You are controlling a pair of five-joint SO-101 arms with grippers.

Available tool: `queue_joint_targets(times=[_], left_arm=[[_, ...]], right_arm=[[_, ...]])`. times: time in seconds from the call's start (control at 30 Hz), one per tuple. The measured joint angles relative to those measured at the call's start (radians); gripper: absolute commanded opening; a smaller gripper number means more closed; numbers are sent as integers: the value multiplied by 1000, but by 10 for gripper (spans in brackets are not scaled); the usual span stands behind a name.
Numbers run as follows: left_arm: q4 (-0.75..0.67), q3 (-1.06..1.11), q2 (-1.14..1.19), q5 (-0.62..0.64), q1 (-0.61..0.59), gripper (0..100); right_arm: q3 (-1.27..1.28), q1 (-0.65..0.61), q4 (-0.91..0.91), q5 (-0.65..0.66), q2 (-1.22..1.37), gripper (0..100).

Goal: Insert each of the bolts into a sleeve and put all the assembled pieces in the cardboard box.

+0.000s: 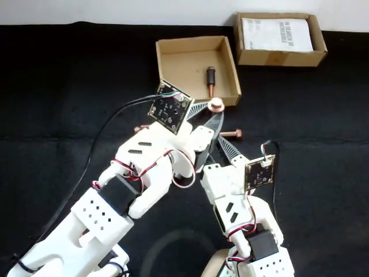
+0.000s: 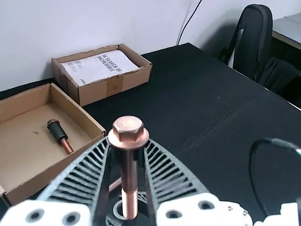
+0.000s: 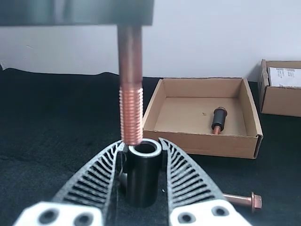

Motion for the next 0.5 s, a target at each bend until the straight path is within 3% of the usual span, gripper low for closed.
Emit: queue_joint_targets(times=[0.5], left_arm=[[-58, 41, 0, 0, 0, 8]], right_arm=[[0, -20, 0, 0, 0, 6]])
